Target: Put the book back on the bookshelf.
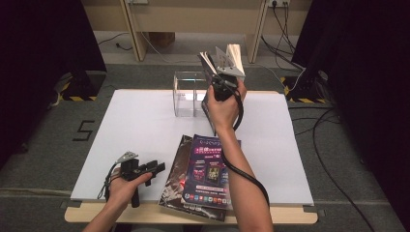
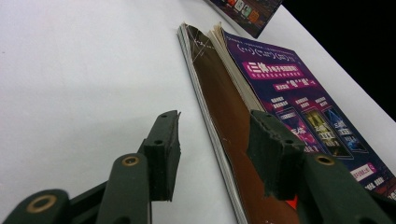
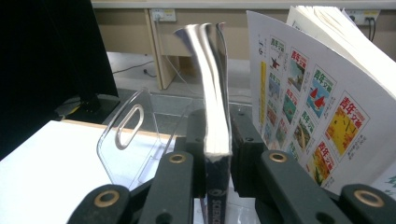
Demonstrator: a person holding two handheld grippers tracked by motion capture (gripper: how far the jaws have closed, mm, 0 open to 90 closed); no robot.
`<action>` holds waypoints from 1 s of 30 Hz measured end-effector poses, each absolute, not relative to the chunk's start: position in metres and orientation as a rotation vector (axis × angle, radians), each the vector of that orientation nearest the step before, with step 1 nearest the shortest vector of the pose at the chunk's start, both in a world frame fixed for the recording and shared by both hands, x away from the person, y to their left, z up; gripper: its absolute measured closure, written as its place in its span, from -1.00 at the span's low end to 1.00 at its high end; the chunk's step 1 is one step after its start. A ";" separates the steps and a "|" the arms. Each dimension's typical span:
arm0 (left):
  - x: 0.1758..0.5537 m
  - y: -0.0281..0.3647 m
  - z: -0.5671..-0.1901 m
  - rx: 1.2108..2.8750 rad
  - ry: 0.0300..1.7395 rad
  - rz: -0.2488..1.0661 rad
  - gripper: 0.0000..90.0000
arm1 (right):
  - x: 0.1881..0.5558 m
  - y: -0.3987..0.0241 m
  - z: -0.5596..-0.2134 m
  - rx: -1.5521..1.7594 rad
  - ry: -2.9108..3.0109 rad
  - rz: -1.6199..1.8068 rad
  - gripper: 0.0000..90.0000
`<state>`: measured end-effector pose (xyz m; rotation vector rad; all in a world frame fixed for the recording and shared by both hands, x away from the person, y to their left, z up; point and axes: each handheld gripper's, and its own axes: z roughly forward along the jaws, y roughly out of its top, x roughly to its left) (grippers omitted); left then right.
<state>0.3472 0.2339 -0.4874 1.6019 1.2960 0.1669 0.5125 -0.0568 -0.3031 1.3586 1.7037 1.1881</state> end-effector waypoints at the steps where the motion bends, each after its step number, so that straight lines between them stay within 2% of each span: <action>1: 0.347 0.234 -0.487 1.602 1.298 0.165 0.18 | 0.513 -0.058 -0.303 1.355 1.710 1.186 0.76; 19: 0.347 0.234 -0.488 1.605 1.294 0.162 0.18 | 0.524 -0.060 -0.294 1.396 1.787 1.149 0.64; 30: 0.346 0.232 -0.488 1.605 1.293 0.163 0.18 | 0.527 -0.057 -0.288 1.388 1.863 1.054 0.86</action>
